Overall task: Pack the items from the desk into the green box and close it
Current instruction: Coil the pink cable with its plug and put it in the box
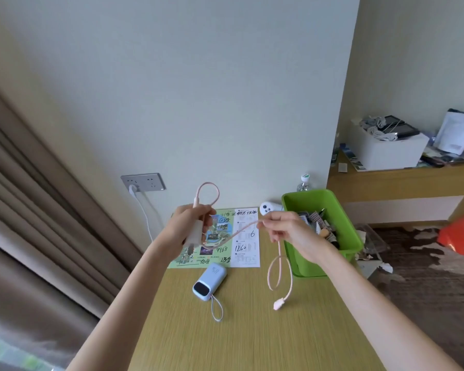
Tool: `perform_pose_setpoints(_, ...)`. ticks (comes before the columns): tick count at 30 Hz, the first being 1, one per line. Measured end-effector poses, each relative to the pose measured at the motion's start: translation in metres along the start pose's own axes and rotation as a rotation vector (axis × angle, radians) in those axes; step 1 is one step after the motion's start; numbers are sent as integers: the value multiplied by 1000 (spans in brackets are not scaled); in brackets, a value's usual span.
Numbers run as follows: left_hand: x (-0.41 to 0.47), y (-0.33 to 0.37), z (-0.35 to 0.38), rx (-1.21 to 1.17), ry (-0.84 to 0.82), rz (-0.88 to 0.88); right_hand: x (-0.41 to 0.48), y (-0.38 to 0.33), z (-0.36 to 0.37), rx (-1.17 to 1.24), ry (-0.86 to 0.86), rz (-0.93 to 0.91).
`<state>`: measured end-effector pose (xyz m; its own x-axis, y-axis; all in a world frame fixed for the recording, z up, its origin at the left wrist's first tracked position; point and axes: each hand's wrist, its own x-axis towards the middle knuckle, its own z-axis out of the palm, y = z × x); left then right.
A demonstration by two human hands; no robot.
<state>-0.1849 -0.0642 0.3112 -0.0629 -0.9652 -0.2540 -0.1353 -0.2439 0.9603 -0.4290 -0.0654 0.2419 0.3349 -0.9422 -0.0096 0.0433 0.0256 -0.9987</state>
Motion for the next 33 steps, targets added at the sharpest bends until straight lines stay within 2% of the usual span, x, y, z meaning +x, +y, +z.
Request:
perform_pose_setpoints(6, -11, -6, -9, 177, -62, 19, 19, -36, 40, -166, -95, -180)
perform_pose_setpoints(9, -14, 2, -15, 192, -148, 39, 27, -56, 59, -263, -45, -244)
perform_pose_setpoints(15, -25, 33, -34, 19, -337, 126, 35, -105, 81, -311, 98, -333)
perform_pose_setpoints(18, -34, 54, -42, 62, -390, 207, 36, -129, 92, -360, 158, -358)
perform_pose_setpoints(22, -45, 87, -56, 129, -317, 347, 36, -166, 106, -382, 215, -393)
perform_pose_setpoints(29, -64, 151, -102, 1, -229, 544, 35, -205, 118, -31, 174, -355)
perform_pose_setpoints(33, -74, 184, -129, -70, -154, 635, 31, -222, 131, -86, 244, -390)
